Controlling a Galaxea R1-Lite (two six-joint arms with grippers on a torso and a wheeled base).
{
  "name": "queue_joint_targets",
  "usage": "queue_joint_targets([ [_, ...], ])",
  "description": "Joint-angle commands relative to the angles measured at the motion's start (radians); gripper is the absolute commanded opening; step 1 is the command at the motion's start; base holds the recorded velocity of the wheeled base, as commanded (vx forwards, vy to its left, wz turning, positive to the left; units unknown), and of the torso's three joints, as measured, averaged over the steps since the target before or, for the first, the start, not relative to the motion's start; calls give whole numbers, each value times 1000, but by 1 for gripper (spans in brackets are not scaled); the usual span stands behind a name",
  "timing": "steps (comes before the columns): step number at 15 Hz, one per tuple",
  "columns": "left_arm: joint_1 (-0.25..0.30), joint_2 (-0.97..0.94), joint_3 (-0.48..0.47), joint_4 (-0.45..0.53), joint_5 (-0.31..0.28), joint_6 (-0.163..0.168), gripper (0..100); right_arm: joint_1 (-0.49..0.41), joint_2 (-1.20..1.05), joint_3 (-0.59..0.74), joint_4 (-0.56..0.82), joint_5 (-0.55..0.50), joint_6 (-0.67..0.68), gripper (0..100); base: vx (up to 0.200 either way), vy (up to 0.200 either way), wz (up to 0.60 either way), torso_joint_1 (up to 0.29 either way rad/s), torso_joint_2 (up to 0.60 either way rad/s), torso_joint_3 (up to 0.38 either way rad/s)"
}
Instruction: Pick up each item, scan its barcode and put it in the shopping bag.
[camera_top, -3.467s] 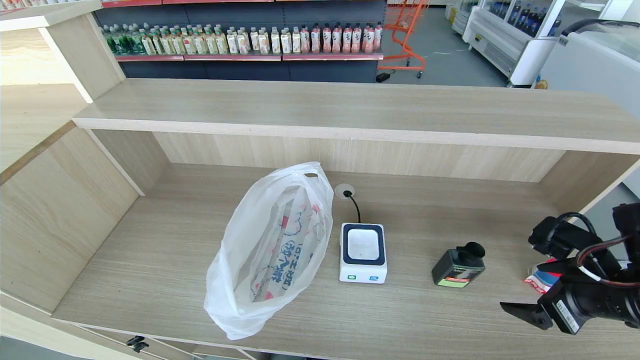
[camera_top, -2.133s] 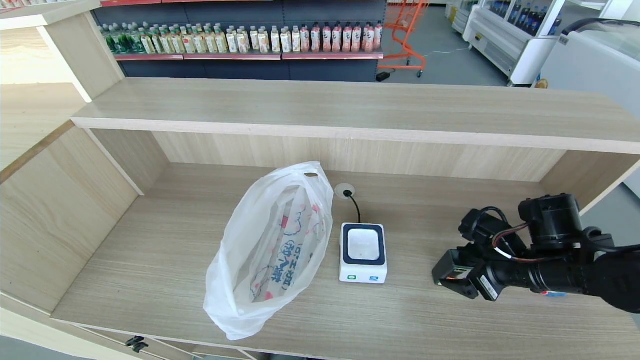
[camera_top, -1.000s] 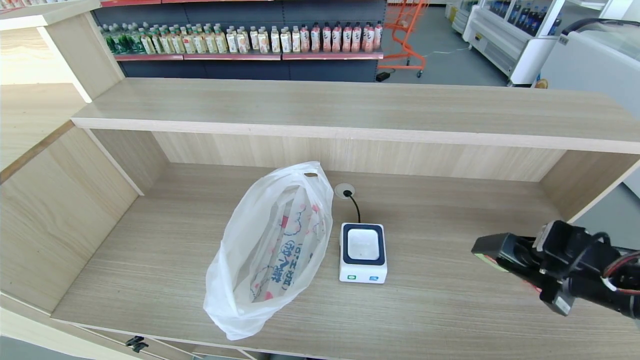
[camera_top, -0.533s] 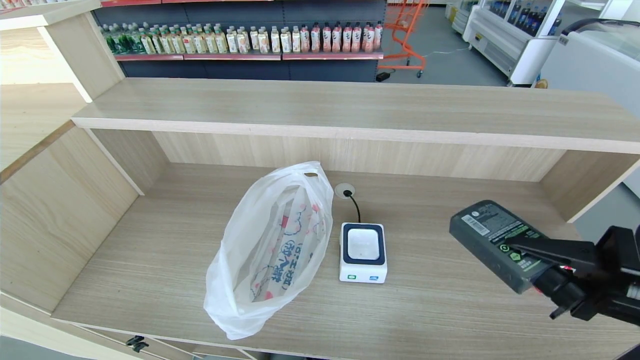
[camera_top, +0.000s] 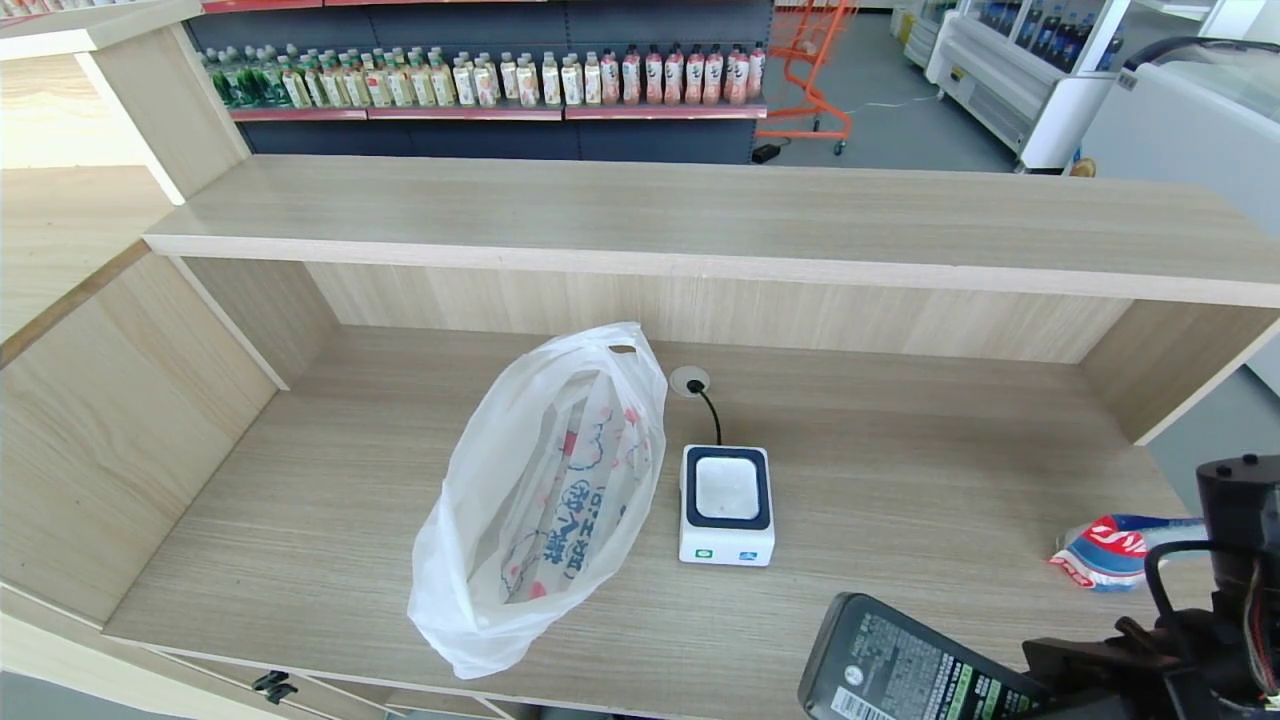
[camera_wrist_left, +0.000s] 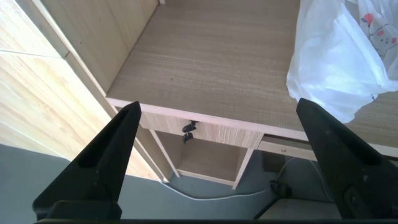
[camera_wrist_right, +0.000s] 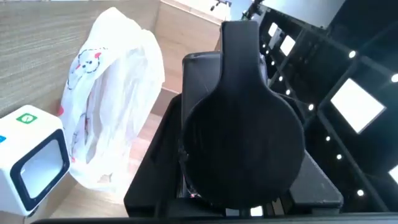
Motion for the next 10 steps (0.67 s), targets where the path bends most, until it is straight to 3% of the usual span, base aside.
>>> queue_joint_targets([
  [1,0,0,0,0,1,0,100,15,33,-19,-2,2,-30,0,0,0,0,0,0,0],
  [10,0,0,0,0,1,0,100,24,69,-135,-33,2,-28,0,0,0,0,0,0,0],
])
